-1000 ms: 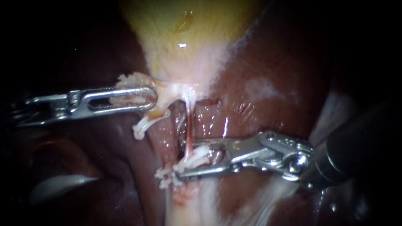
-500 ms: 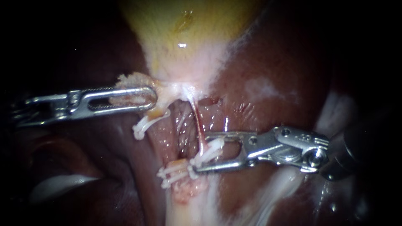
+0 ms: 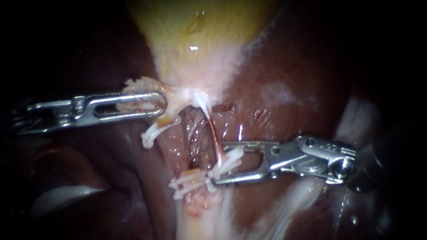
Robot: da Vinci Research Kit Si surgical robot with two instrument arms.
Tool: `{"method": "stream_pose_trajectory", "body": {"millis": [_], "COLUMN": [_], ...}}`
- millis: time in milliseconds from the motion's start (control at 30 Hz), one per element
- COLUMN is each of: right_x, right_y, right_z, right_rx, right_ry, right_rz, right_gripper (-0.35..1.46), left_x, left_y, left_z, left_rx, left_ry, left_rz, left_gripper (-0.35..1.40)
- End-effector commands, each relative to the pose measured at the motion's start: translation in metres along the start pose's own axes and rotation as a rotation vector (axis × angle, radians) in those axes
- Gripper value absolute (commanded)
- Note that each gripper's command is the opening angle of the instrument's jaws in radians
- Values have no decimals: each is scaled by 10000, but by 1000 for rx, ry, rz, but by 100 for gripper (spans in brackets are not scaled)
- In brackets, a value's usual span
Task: Going back second clip right tube
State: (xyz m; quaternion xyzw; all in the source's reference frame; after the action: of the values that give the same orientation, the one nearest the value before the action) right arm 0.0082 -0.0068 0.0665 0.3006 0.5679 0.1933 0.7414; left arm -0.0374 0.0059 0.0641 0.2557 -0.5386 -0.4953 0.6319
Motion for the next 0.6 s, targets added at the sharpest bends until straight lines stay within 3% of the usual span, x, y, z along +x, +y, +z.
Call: {"method": "stream_pose_trajectory", "body": {"millis": [33, 600], "right_x": [0, -1], "right_y": [0, -1], "right_z": [-1, -5], "right_rx": [-1, 3], "right_ry": [0, -1], "right_rz": [-2, -8], "right_gripper": [50, 50], "left_x": [0, 0], "left_y": [0, 0], "left_z": [0, 0], "left_rx": [0, 0], "left_ry": [0, 0], "left_rz": [0, 0], "left_gripper": [-35, -35]}}
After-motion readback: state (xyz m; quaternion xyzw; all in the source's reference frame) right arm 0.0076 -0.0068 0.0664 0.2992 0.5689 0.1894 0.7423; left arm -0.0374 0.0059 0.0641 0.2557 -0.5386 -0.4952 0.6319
